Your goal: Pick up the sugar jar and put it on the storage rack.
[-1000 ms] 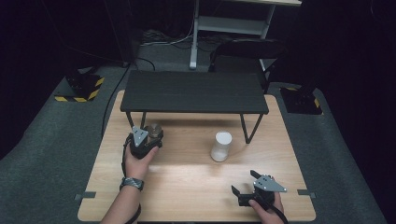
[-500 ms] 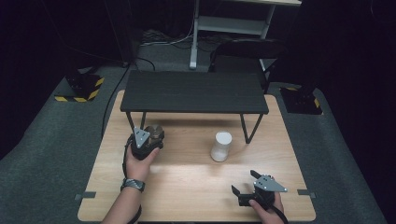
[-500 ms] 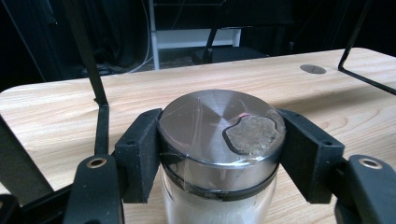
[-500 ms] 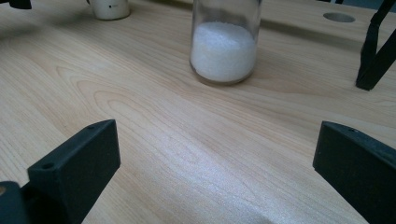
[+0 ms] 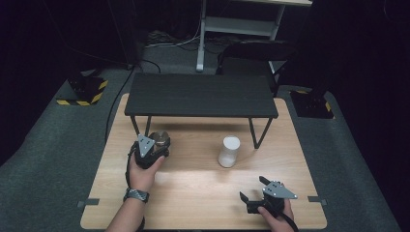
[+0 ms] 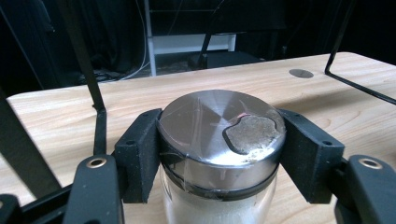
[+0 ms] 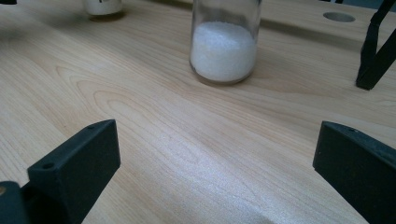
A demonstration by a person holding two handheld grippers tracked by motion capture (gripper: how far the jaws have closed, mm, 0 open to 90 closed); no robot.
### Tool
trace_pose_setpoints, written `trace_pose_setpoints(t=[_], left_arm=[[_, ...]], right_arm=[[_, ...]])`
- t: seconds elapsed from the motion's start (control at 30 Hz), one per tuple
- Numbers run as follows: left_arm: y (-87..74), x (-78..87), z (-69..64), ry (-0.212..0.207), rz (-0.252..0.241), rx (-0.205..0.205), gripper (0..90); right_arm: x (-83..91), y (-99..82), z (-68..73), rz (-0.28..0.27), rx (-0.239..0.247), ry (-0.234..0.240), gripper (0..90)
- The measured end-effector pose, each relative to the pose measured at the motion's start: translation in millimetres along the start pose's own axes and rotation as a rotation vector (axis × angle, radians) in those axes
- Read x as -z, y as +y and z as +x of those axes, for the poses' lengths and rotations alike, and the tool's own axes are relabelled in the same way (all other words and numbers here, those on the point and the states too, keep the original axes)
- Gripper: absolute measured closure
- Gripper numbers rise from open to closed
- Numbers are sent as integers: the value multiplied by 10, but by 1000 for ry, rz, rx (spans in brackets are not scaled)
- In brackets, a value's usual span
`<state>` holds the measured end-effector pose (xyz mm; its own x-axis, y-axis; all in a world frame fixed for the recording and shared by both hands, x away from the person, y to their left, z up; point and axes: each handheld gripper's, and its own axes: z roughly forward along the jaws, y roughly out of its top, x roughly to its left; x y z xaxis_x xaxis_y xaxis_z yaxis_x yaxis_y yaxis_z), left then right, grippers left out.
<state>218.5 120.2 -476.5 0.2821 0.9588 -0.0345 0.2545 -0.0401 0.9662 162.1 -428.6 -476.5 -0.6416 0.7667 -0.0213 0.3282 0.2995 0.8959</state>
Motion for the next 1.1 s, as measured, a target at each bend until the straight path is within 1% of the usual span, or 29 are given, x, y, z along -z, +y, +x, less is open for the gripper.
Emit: trace_pose_setpoints(t=[0.17, 0.23, 0.27, 0.33, 0.4, 0.43, 0.77, 0.93, 1.1], left_arm=[[-13, 87, -39, -17, -1, 0, 348], [-11, 107, -48, -19, -2, 3, 348], [-7, 136, -65, -22, -4, 12, 348], [-4, 168, -83, -26, -8, 6, 348], [-1, 182, -98, -23, -9, 1, 348], [-1, 205, -119, -20, -11, -9, 348], [-17, 296, -132, -31, -21, -3, 348], [-11, 344, -168, -29, -31, -14, 348], [6, 372, -192, -30, -39, -10, 348]], right_arm=[[0, -1, -7, -1, -3, 2, 2], [0, -1, -7, -1, -3, 2, 2], [0, -2, -8, -1, -3, 3, 2], [1, -2, -7, -1, -3, 2, 2], [0, -1, -4, 0, -1, 2, 2], [0, 1, -1, 0, 0, 1, 2], [1, -2, 3, -1, 1, -1, 2], [1, -1, 3, -1, 1, -1, 2], [1, -2, 5, -1, 3, -1, 2]])
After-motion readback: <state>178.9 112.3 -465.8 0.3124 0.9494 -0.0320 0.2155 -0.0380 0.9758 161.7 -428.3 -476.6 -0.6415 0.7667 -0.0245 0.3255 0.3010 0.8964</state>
